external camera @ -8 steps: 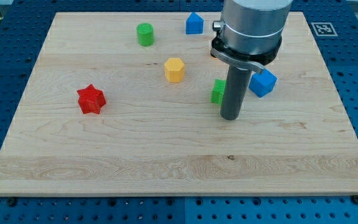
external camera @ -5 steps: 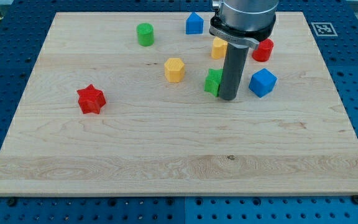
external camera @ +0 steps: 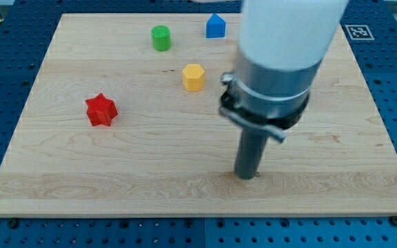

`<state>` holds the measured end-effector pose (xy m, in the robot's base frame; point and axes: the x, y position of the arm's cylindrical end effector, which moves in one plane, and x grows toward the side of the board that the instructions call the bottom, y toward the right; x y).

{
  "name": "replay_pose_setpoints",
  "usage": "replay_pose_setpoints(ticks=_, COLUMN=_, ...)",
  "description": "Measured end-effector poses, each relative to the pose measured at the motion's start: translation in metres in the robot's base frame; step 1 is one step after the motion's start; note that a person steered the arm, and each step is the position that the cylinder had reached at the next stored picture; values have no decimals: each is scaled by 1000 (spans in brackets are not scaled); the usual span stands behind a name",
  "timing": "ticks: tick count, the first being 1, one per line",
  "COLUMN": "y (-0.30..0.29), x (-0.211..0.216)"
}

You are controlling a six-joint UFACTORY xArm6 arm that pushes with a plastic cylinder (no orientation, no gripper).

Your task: Move the red star closer to the yellow hexagon

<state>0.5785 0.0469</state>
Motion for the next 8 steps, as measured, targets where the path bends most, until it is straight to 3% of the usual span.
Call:
replay_pose_setpoints(ticks=3, y=-193, x=-4)
replay_pose_setpoints(ticks=4, y=-243, x=-47)
replay_pose_setpoints(ticks=8, y=-238, x=-109)
